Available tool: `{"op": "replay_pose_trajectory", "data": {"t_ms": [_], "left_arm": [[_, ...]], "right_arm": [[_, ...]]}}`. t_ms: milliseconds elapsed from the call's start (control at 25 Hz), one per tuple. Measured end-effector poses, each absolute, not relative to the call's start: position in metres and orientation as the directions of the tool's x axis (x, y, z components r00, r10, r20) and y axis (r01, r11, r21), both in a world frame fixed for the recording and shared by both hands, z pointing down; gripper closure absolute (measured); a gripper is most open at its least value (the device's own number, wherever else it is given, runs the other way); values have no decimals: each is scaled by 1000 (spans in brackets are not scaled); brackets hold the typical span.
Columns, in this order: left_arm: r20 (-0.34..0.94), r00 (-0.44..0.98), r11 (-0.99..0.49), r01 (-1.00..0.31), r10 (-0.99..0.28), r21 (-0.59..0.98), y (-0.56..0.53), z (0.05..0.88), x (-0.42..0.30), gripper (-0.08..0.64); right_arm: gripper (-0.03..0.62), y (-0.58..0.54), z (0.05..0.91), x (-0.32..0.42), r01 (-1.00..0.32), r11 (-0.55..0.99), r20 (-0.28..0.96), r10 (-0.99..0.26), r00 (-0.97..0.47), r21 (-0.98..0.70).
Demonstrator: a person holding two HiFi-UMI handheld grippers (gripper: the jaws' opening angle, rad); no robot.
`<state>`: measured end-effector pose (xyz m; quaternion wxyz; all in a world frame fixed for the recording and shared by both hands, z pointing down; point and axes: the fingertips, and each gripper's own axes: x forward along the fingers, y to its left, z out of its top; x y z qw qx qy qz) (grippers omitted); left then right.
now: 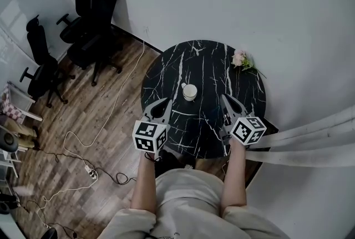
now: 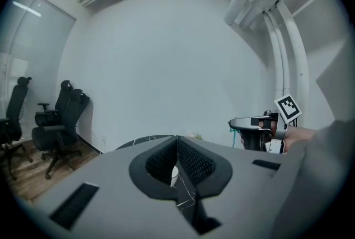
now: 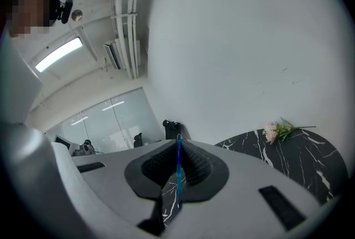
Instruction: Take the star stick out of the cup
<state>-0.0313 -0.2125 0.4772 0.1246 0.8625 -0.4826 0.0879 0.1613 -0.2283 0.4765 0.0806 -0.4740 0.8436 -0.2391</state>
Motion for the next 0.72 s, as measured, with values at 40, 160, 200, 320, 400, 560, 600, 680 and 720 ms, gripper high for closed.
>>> {"op": "replay_pose_trajectory", "data": {"t_ms": [40,160,200,320,400,560,600,680,720], "left_arm": [[271,519,-503,-854,-810,131,-213,477,-31,538],[270,518,-503,-855,-811,130,-215,477,-31,538],[270,518,-503,-855,-812,129,-215,477,-31,538],[271,520,-504,-854,-810,132,-215,477,-31,538],[271,521,-505,-853,-809,134,-216,477,-31,538],[274,522,-504,-853,-808,136,-217,479,-30,538],[274,522,-504,-853,-808,137,-217,479,-30,538],[274,522,-504,-853,-808,138,-217,479,-29,538],[273,522,-504,-853,-808,139,-216,479,-29,538]], "right_arm": [[549,-229,477,161,-762,436,92,-838,-538,-479],[549,-230,478,161,-762,436,95,-837,-539,-479],[549,-230,478,161,-762,436,95,-837,-539,-479],[549,-230,478,159,-761,437,99,-835,-541,-479],[549,-231,478,158,-762,438,103,-833,-543,-476],[549,-232,481,155,-762,440,111,-829,-548,-475],[549,-232,482,155,-762,440,113,-828,-549,-475],[549,-231,483,154,-760,443,114,-826,-552,-476],[549,-231,483,154,-759,444,114,-825,-554,-476]]}}
